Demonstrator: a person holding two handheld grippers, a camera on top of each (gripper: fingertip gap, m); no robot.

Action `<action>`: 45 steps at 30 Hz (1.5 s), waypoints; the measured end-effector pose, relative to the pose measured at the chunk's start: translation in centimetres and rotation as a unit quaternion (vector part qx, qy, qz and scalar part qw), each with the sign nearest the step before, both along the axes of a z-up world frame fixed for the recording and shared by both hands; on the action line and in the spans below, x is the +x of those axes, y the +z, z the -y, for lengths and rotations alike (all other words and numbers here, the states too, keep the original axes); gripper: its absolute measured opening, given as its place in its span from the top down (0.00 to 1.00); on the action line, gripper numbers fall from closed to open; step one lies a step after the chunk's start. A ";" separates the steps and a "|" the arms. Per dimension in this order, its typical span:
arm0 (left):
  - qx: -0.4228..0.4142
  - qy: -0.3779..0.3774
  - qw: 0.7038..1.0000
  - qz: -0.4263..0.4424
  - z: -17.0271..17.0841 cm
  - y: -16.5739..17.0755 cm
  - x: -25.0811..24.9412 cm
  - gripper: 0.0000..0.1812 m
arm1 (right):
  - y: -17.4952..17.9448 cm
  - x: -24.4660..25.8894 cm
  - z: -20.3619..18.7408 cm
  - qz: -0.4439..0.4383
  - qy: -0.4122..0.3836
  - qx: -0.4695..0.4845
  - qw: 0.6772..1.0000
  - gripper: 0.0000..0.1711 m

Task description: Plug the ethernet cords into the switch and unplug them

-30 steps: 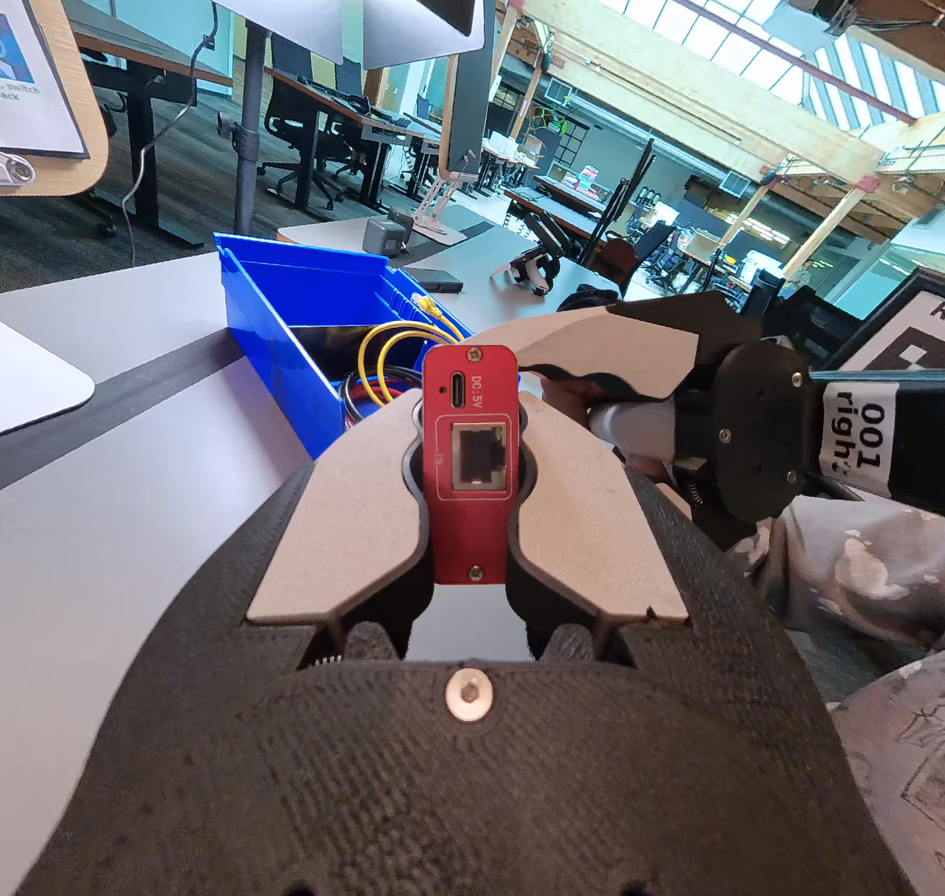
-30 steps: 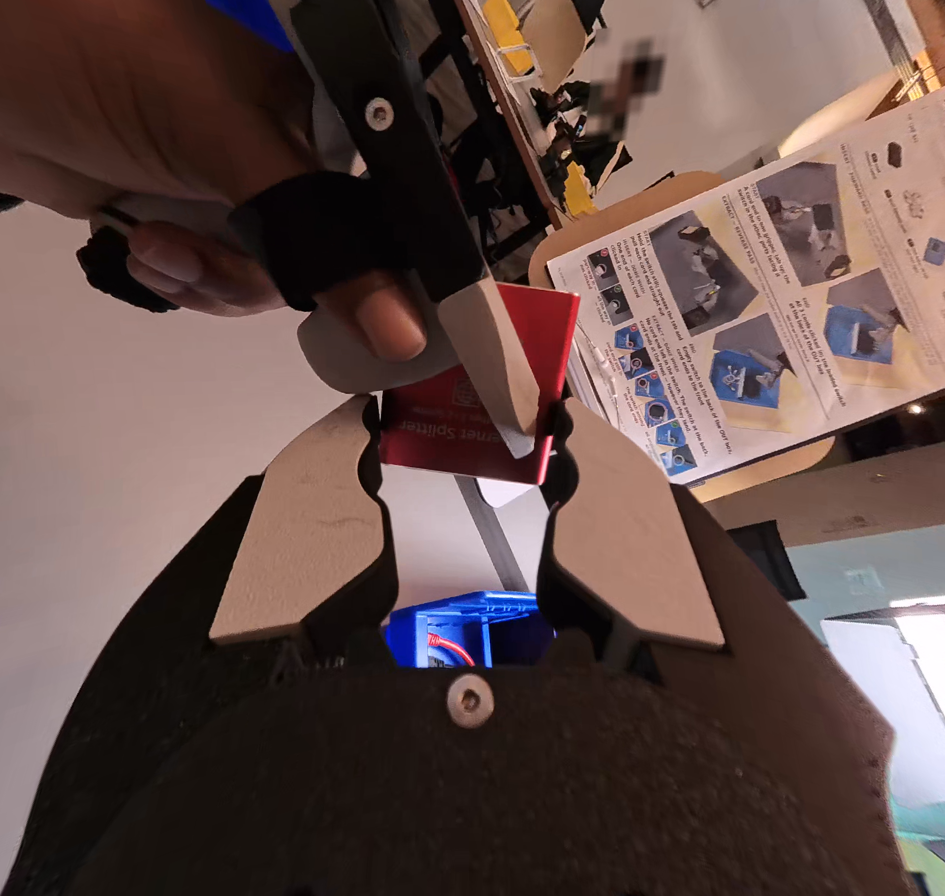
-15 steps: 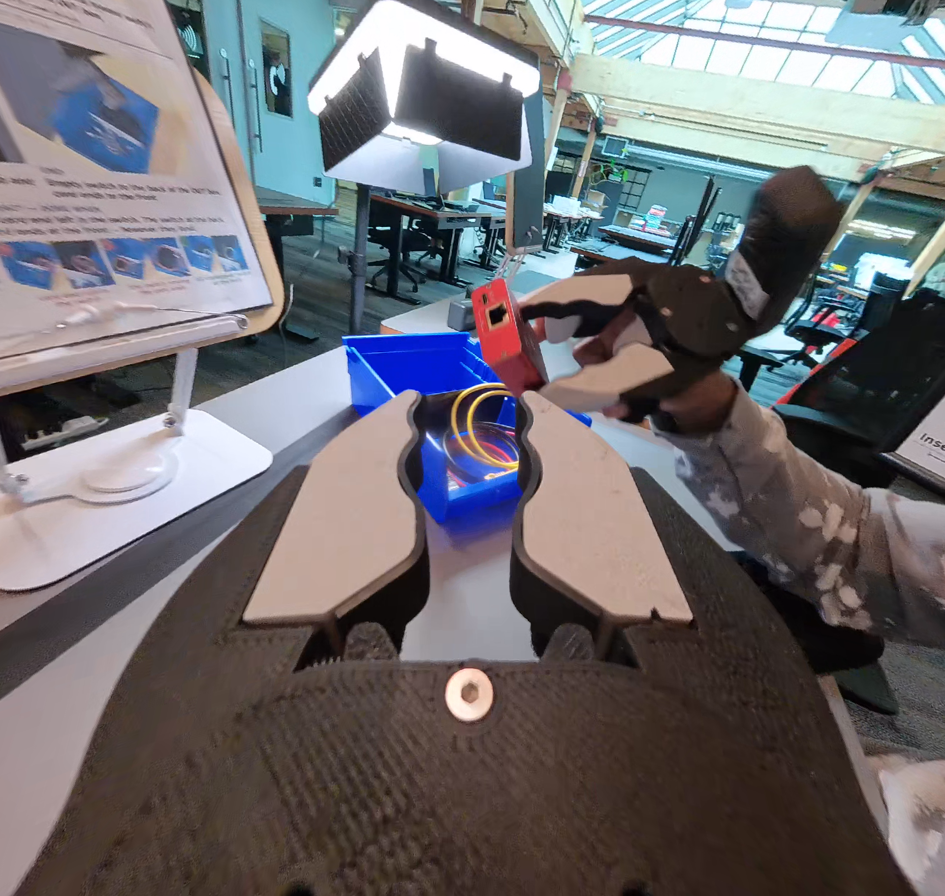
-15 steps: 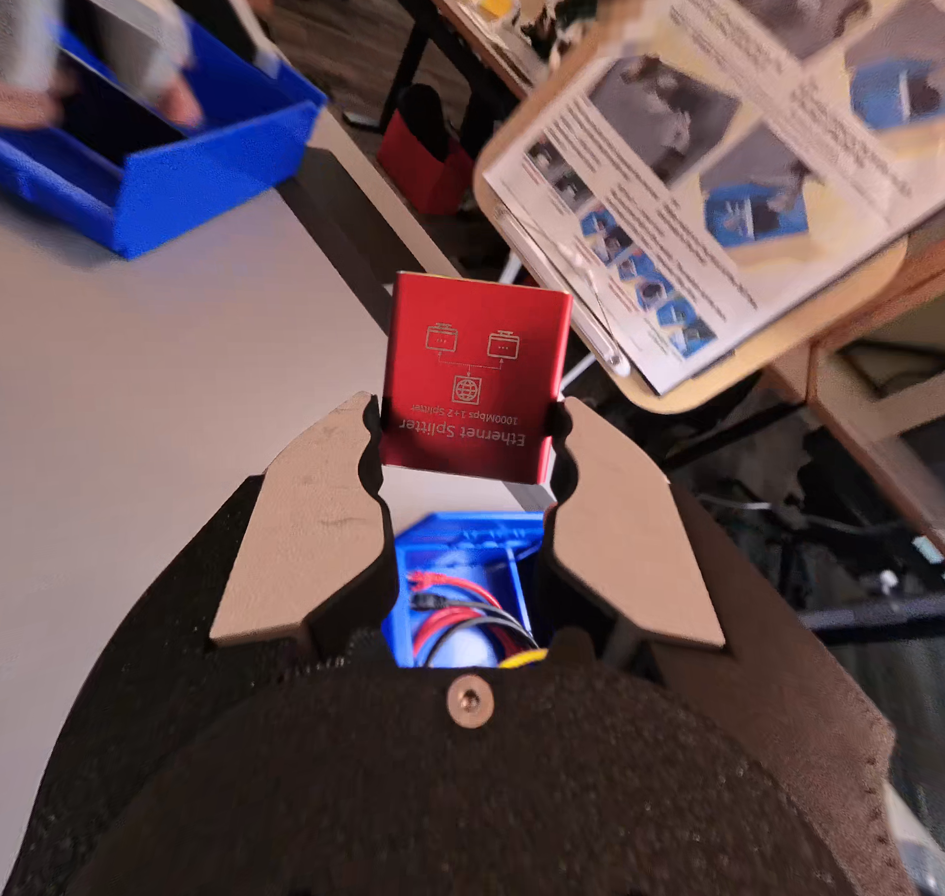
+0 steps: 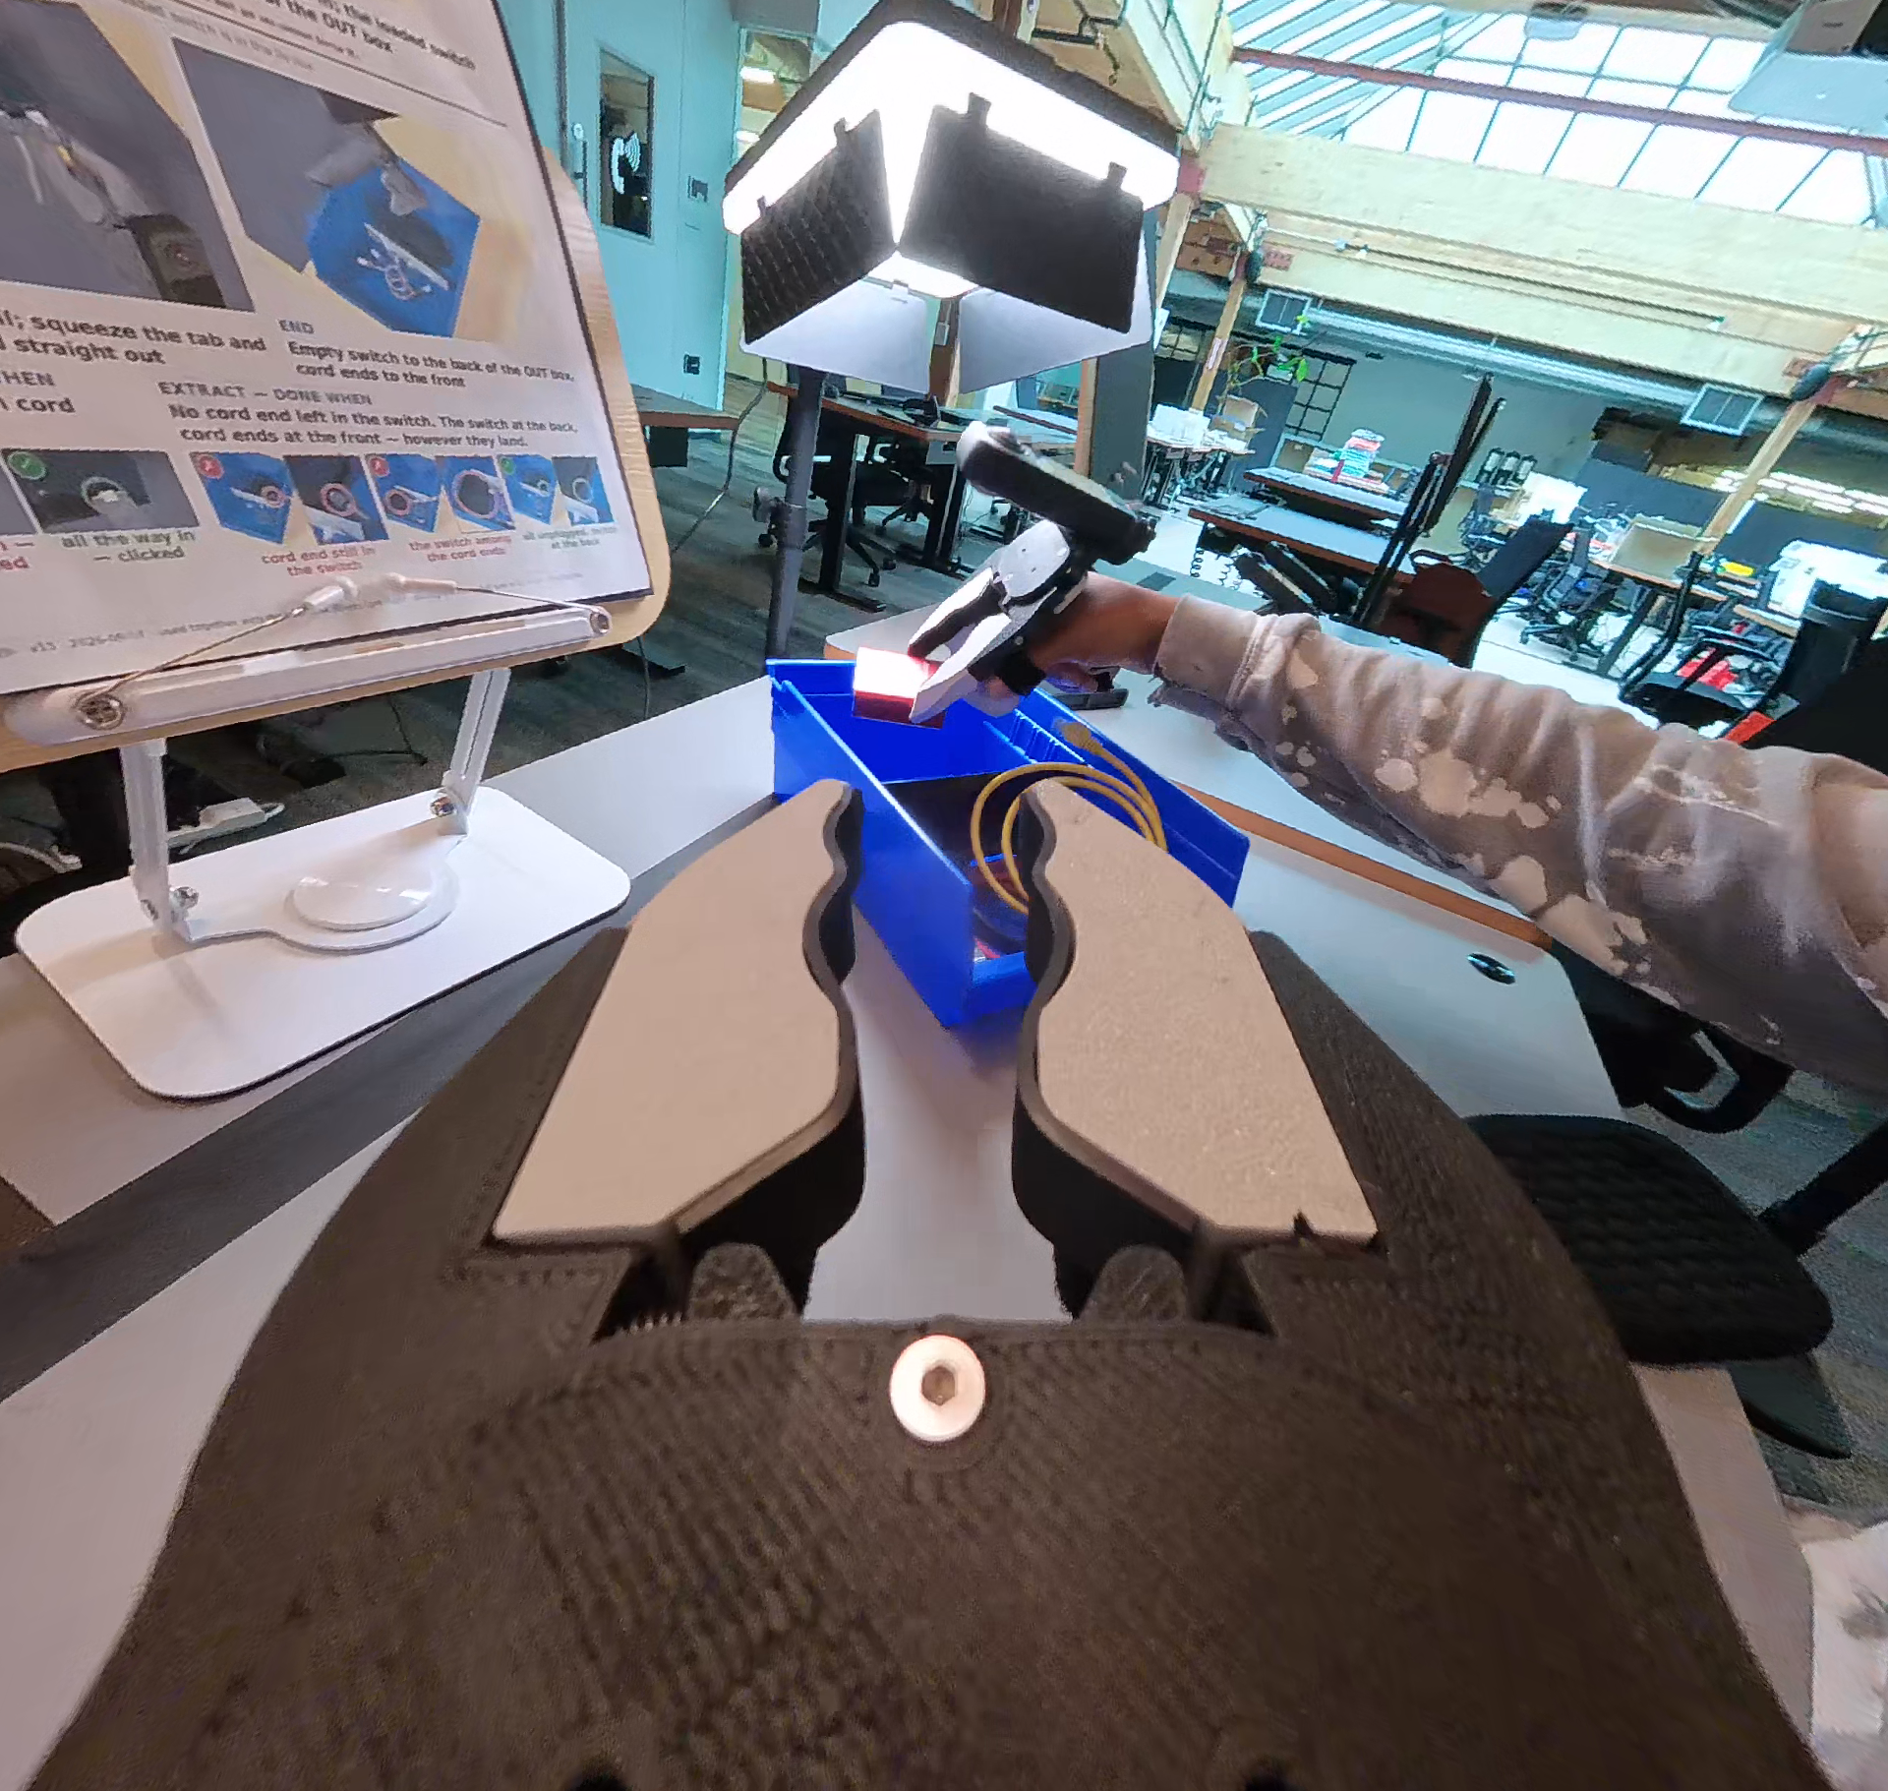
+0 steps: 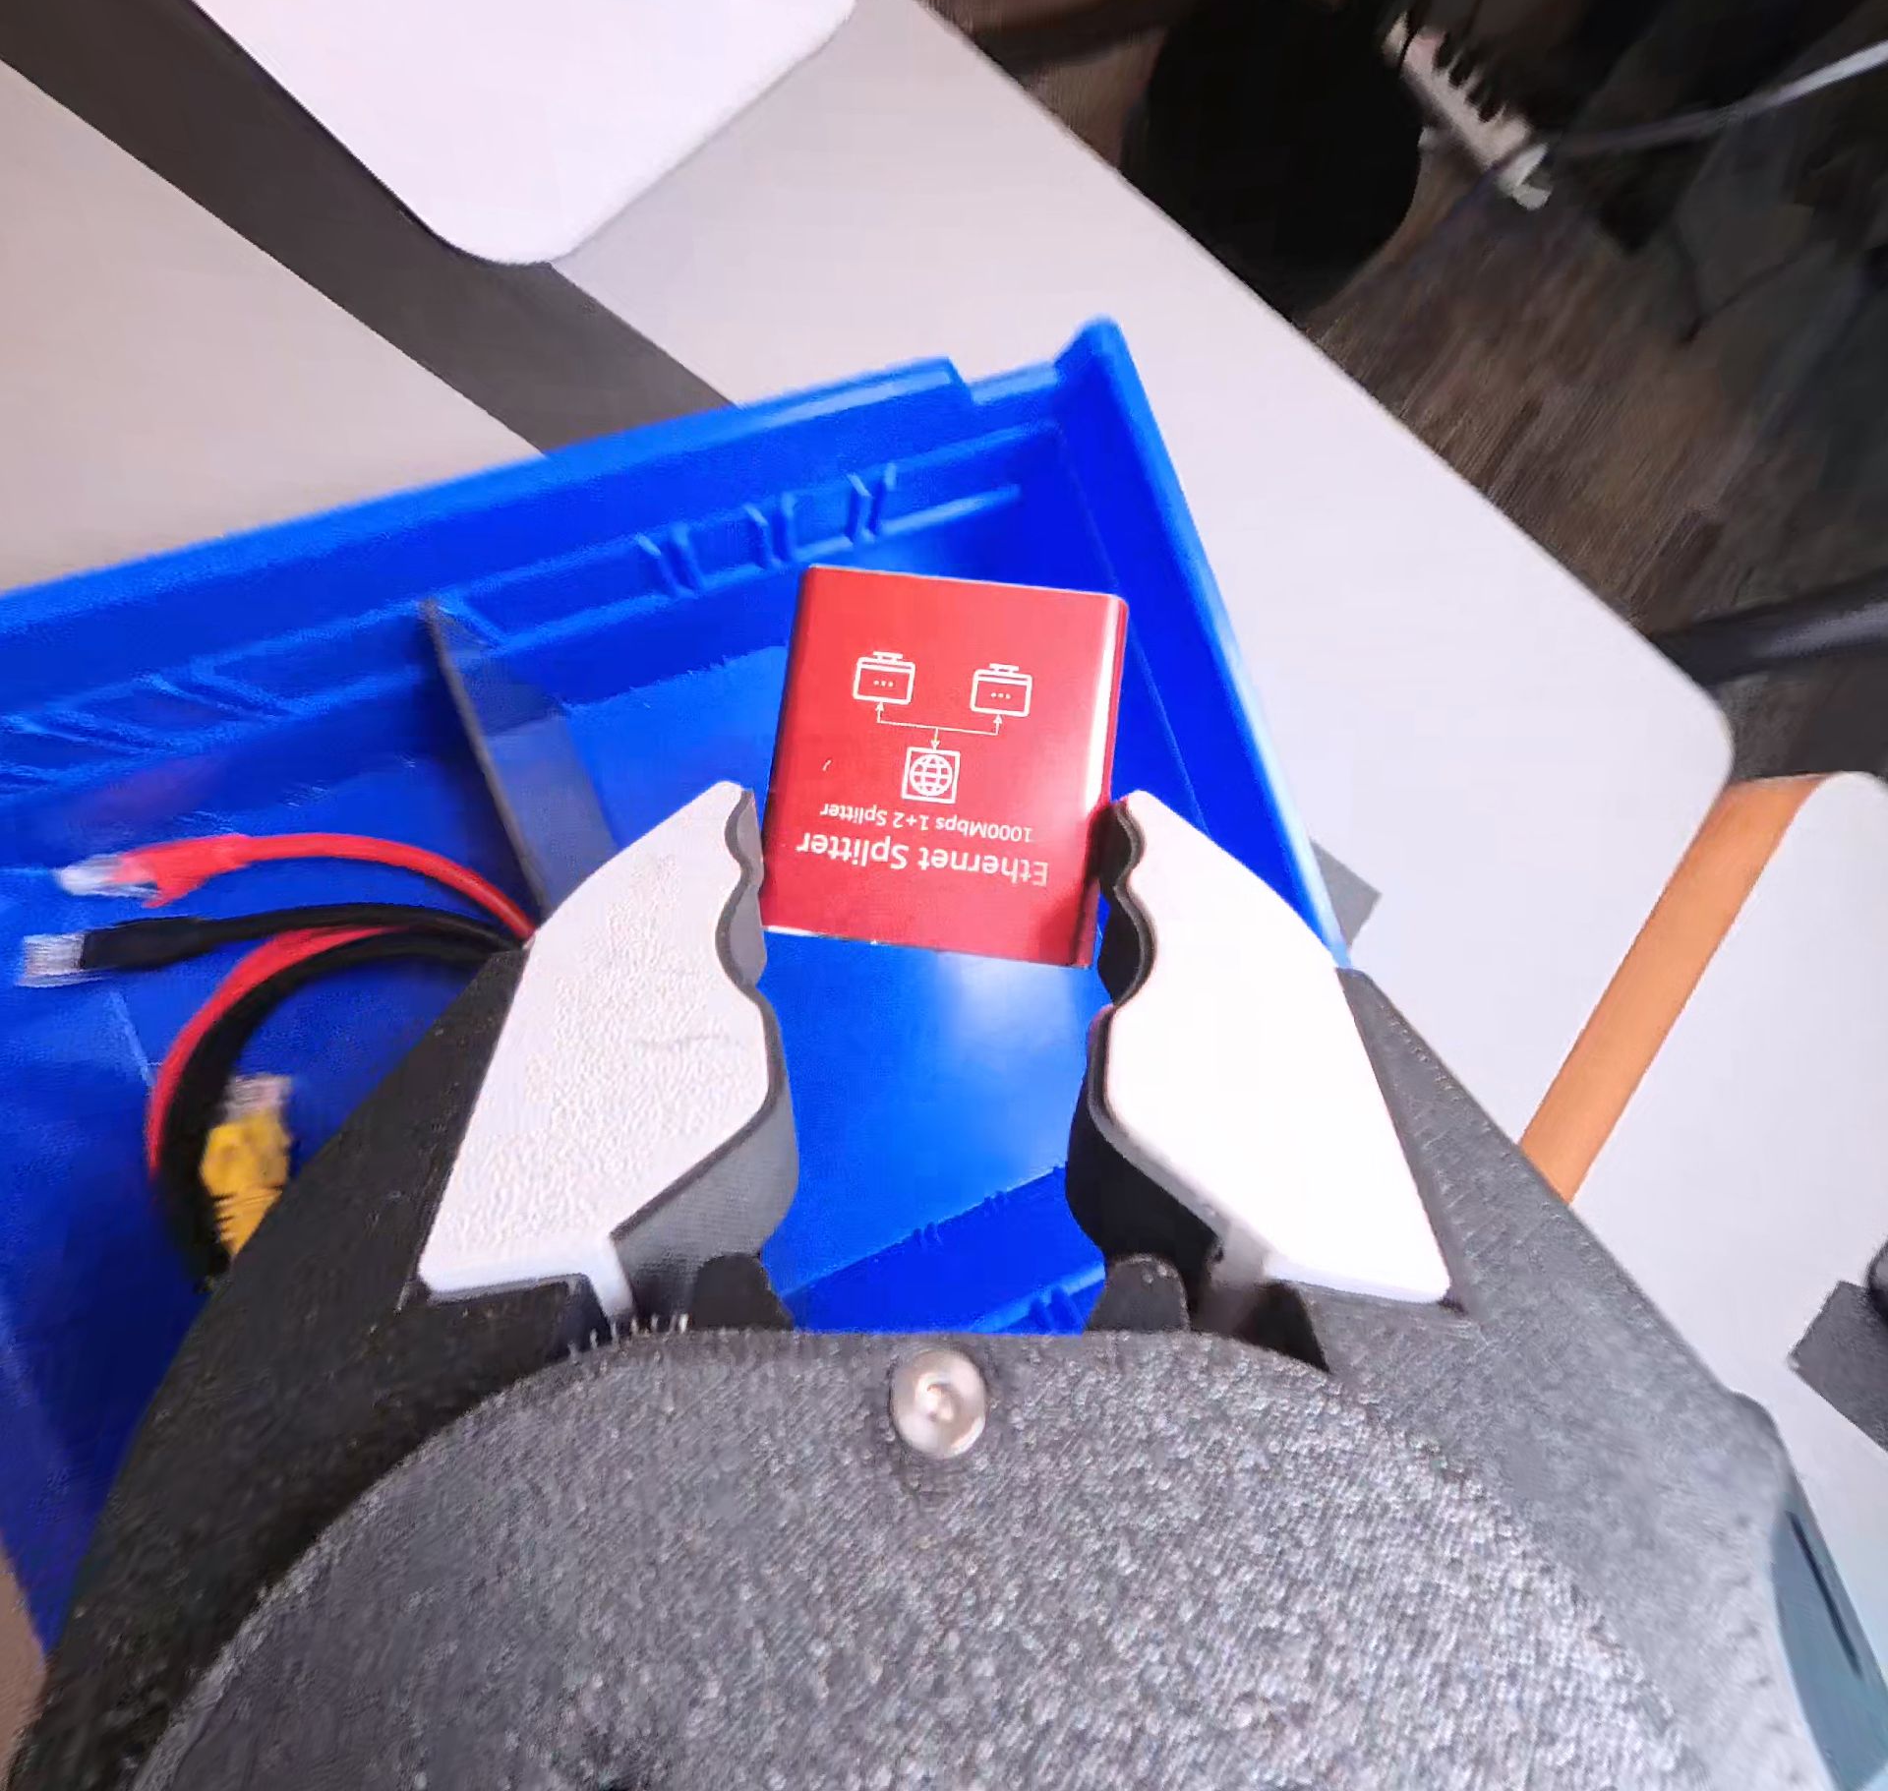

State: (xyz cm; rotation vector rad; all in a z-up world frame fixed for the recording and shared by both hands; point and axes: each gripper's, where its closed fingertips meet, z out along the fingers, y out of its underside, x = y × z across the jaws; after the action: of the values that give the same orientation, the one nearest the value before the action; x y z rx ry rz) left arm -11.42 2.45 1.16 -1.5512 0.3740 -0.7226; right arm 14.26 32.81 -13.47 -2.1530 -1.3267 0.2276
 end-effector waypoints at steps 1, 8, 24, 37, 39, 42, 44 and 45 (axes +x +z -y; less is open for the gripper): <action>-0.003 0.002 1.000 0.000 -0.2 -0.2 -0.2 0.84 | -0.9 0.2 -0.5 0.011 -0.002 -0.011 1.000 0.63; -0.025 0.020 0.999 -0.022 -1.2 -2.1 -1.3 0.84 | -5.9 -0.1 -0.9 0.074 0.023 -0.090 0.993 0.63; -0.047 0.034 0.997 -0.049 -1.2 -2.7 -1.5 0.81 | 5.8 -2.5 2.5 0.080 0.046 0.156 0.983 0.61; 0.007 0.017 0.980 -0.200 6.3 2.5 0.4 0.82 | 0.4 -0.5 23.7 0.059 0.143 0.160 0.975 0.66; -0.018 0.044 0.969 -0.243 6.9 1.6 -1.6 0.82 | -1.9 1.4 24.6 0.093 0.140 0.162 0.972 0.67; -0.097 0.090 0.939 -0.317 7.4 -2.4 -6.2 0.81 | -3.7 2.7 24.9 0.122 0.142 0.164 0.969 0.67; -0.175 0.109 0.907 -0.367 8.0 -6.6 -9.9 0.78 | -4.2 2.4 24.8 0.136 0.151 0.162 0.966 0.67; -0.214 0.113 0.890 -0.386 8.5 -8.8 -11.6 0.77 | -4.2 2.0 24.5 0.143 0.156 0.168 0.963 0.67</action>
State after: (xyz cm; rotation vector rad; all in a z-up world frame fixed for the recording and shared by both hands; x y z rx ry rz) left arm -22.98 -6.04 -7.60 -2.2376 0.6296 0.0443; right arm 16.27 8.30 -17.65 -1.7298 -1.7298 -0.1846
